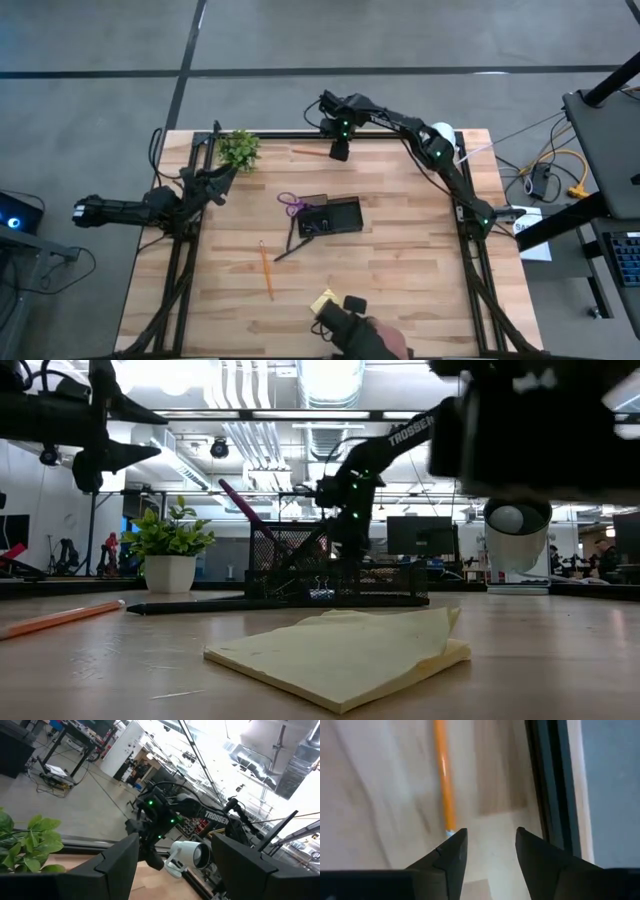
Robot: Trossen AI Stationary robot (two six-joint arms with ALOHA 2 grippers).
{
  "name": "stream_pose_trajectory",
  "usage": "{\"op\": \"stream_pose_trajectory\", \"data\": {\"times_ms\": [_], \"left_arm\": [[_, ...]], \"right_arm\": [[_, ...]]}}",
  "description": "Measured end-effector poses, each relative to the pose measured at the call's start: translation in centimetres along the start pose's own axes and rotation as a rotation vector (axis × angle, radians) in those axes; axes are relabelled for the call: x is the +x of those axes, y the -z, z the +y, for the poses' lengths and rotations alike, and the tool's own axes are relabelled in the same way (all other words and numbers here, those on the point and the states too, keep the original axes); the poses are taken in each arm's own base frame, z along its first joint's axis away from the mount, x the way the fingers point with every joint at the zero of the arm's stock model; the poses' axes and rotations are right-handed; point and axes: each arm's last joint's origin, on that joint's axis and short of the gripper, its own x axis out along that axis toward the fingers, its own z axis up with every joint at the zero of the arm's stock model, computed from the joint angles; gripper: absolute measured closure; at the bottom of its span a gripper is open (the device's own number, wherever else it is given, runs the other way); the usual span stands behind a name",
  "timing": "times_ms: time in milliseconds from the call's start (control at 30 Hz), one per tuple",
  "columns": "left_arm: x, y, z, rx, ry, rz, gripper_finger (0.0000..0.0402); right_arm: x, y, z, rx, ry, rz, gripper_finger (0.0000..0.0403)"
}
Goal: Pick and place office supplies into organizer
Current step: Put the right orange pencil into the black desk organizer
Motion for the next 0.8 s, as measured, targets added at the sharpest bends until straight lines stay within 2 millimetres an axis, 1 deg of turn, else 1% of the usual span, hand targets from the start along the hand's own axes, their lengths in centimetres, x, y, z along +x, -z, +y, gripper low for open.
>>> {"op": "stream_pose_trajectory", "data": {"times_ms": [133,233,567,700,800], "left_arm": [[0.0,0.0,0.0,0.001,0.0,0.001,0.0166],[0.0,0.1,0.0,0.002,-0.001,0.002,0.0166],[0.0,0.5,0.3,0.013,-0.006,0.011,0.0166],[0.0,0.6,0.4,0.015,-0.007,0.012,0.0166],[0.0,0.6,0.4,0.015,-0.007,0.013,0.0166]], "right_arm": [[1.4,1.0,0.5,-0.002,-0.032,0.075,0.025],[2.0,1.4,1.0,-0.015,-0.063,0.094,0.025],[2.0,1.4,1.1,-0.026,-0.067,0.091,0.025],[2.1,0.9,2.4,-0.053,-0.086,0.087,0.0252],[2.3,0.6,3.8,-0.125,-0.073,0.104,0.0262]]}}
